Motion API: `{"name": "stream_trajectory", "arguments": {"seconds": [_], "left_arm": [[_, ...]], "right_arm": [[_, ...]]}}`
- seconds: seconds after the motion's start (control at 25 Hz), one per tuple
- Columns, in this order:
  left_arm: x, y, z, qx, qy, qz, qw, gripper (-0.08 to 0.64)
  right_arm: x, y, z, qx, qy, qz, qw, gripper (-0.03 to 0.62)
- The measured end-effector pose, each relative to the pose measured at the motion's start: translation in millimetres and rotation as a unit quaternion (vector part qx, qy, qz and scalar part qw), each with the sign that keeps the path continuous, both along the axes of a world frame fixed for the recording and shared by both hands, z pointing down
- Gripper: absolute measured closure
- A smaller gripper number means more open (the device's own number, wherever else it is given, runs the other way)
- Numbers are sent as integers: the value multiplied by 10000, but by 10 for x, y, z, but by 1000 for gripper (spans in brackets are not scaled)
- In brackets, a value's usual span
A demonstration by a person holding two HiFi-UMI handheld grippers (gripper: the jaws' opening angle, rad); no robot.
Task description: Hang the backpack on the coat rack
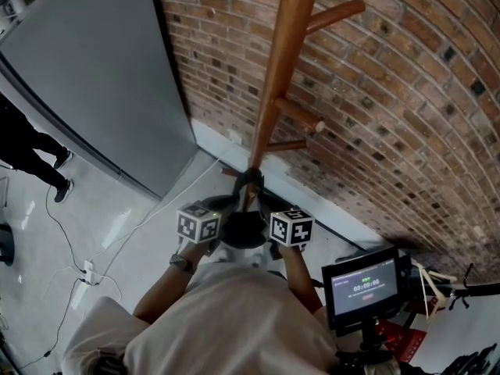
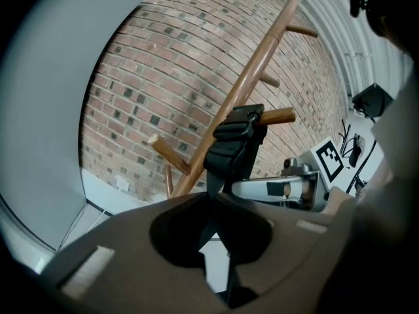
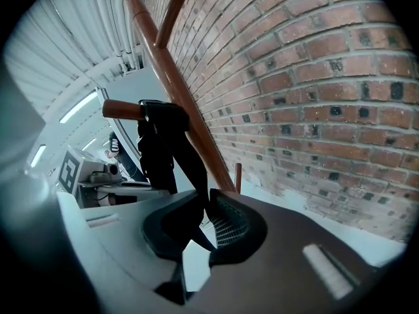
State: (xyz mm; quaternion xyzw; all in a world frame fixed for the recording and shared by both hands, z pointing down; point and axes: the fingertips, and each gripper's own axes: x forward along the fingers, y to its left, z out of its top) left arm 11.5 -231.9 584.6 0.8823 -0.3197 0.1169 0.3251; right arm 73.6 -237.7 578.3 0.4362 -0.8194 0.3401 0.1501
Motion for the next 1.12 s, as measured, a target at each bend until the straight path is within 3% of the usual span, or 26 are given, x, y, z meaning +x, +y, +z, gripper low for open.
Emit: {"name": "stream_trajectory", "arguments": {"seconds": [0.44, 0.92, 1.12], "left_arm": [[109, -17, 35, -19, 1, 37, 10000, 535], [199, -67, 59, 49, -268, 216, 9994, 505], [146, -74, 41, 24, -184, 283, 9994, 472]], "right_arm": [[-137, -52, 27, -37, -305, -29, 9995, 552], [-222, -54, -23, 113, -104, -133, 9998, 517], [-200, -51, -64, 128, -196, -136, 9996, 482]]}}
